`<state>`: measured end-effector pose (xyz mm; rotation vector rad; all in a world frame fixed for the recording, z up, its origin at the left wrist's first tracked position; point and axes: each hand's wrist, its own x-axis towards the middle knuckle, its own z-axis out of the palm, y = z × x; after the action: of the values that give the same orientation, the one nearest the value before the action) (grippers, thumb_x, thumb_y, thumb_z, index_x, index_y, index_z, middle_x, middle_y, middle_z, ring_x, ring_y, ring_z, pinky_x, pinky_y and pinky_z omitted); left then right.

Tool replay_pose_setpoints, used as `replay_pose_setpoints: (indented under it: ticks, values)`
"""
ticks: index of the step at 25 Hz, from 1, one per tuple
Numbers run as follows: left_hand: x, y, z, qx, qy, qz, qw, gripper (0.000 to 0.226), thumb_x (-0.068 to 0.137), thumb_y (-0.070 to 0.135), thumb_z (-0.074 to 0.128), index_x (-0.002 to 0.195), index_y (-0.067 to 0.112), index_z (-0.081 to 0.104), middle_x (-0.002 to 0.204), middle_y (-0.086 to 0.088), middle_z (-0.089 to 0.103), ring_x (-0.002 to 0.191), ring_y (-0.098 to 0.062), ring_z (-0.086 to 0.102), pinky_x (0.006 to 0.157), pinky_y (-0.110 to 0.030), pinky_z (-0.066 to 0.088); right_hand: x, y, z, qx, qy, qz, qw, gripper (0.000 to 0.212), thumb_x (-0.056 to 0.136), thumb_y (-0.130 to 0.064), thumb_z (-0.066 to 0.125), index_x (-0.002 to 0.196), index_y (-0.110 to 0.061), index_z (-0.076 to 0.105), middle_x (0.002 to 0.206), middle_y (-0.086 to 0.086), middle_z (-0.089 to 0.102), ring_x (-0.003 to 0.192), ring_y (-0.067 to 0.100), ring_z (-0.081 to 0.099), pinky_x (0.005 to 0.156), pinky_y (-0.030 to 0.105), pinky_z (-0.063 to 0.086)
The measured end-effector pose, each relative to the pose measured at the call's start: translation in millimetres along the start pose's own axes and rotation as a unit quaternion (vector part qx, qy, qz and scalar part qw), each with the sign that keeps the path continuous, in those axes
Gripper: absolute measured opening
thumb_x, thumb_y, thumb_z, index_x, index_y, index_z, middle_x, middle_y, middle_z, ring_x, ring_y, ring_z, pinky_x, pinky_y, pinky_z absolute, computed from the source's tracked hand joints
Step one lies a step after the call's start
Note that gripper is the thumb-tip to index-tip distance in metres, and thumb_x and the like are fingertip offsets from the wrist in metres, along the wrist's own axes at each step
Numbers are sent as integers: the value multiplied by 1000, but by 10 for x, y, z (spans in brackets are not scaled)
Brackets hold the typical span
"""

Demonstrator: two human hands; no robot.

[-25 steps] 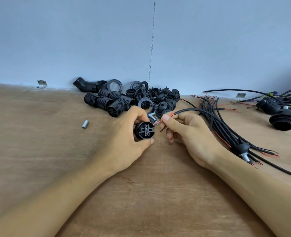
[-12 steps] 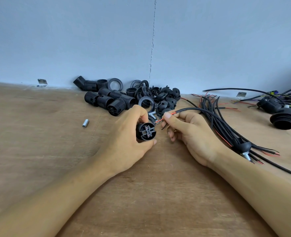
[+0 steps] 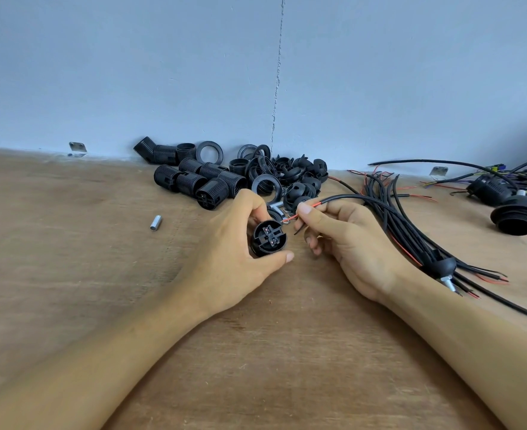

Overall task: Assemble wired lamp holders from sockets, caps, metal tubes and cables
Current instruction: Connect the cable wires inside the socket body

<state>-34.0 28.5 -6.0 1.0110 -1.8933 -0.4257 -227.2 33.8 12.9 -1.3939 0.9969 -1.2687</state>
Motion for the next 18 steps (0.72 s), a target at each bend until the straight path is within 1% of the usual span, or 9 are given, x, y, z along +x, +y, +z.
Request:
replay_pose_setpoints:
  ticks: [2,4,5,6,8,10,12,14,18]
  values:
    - [5,-30,6,22,4,-6,1000,53,71,35,89,91,41,40,93,13,62,90,-7,60,71,-20,47,-3,-5,-9,-12,-3,-1,1000,28,83,-38,72,76,-11,70,66,8,58,53,12,45,55,24,38]
    - [6,-54,16,40,9,-11,999,55,70,33,90,90,41,39,89,14,58,85,-5,57,66,-14,41,-15,-14,-6,-35,-14,-1,999,29,85,-38,71,74,-11,68,53,-4,56,48,11,38,54,24,34]
    - [7,-62,23,43,13,-10,999,55,69,33,90,89,41,39,87,15,57,85,-5,55,67,-12,41,-23,-18,5,-45,-26,-3,999,28,87,-35,70,72,-12,68,52,-8,58,46,10,36,53,24,33]
    - [7,-67,27,44,17,-7,999,55,69,34,90,88,40,39,86,14,56,86,-5,55,68,-11,41,-33,-22,18,-54,-39,-5,998,26,89,-33,70,72,-14,68,55,-7,62,46,9,36,52,24,32]
    - [10,-67,31,42,20,1,999,53,68,40,89,88,40,40,86,14,57,86,-6,55,69,-10,41,-47,-24,49,-73,-51,-9,996,26,91,-32,71,72,-14,69,64,0,67,47,10,36,51,24,32]
    - [15,-68,31,42,19,5,999,50,67,46,85,88,40,40,85,14,57,86,-6,56,70,-11,42,-50,-20,61,-87,-32,-9,996,25,91,-32,72,76,-11,70,64,2,65,47,11,36,50,24,32]
    - [19,-71,28,45,19,3,999,51,66,47,86,88,40,41,86,15,57,85,-7,56,68,-11,42,-48,-12,60,-90,-8,-6,996,26,91,-29,71,81,-6,69,59,-3,61,47,11,36,50,24,32]
    - [21,-76,28,49,20,-1,999,54,66,42,90,89,40,41,86,15,58,85,-6,57,67,-10,40,-51,-14,60,-87,-4,-9,996,26,92,-27,69,84,-3,68,56,-8,60,46,10,36,48,21,32]
    - [20,-74,25,49,17,-3,999,54,66,42,90,89,41,41,86,15,59,83,-6,58,63,-13,41,-60,-33,66,-87,-7,-12,996,26,92,-27,69,84,-2,68,56,-9,61,46,9,36,49,20,32]
